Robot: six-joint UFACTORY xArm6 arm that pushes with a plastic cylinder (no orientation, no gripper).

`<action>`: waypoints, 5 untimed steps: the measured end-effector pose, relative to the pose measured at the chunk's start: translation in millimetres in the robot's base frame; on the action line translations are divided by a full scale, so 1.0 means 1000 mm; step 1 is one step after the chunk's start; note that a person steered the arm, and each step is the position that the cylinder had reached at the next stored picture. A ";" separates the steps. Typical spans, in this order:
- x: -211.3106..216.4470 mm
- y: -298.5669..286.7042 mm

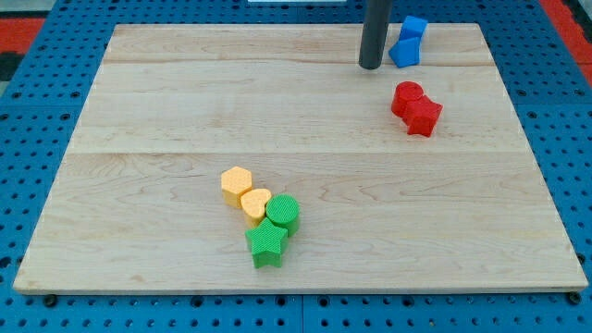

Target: Touch the blue triangle

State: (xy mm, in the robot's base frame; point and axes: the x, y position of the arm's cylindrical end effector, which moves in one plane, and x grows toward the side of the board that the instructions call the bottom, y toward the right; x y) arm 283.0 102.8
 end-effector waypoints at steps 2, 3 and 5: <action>-0.015 0.011; -0.030 0.011; -0.028 0.031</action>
State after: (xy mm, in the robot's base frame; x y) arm 254.6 133.5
